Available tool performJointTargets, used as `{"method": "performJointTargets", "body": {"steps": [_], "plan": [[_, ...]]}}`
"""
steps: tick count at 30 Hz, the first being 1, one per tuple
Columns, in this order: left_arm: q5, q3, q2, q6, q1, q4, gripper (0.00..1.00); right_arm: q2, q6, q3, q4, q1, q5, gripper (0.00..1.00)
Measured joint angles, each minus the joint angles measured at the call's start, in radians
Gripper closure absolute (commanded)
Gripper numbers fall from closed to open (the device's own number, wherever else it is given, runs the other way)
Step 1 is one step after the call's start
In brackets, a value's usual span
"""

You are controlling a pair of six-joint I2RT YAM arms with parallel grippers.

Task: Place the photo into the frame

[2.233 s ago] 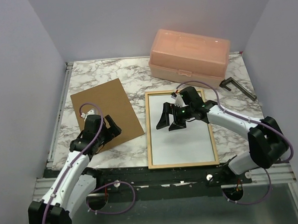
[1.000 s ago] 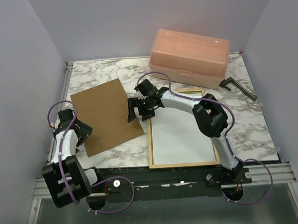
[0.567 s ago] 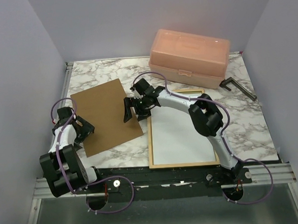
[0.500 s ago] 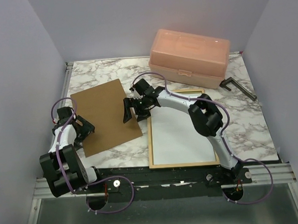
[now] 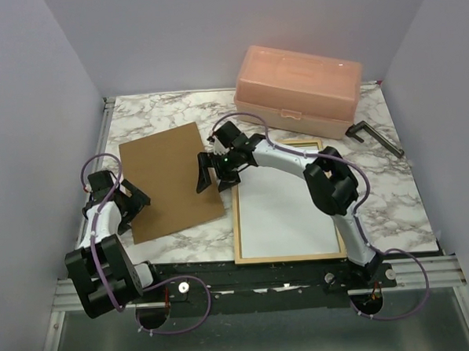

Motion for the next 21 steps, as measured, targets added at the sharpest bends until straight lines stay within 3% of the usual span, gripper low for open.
{"method": "performJointTargets", "body": {"steps": [11,21], "plan": [[0.015,-0.086,-0.112,-0.002,-0.071,0.069,0.02,-0.228,0.018,-0.09,-0.013,0.0,-0.032,0.01],[0.018,-0.191,-0.297,-0.092,-0.278,0.058,0.02,-0.564,0.042,-0.47,-0.024,0.026,-0.008,0.01]]}}
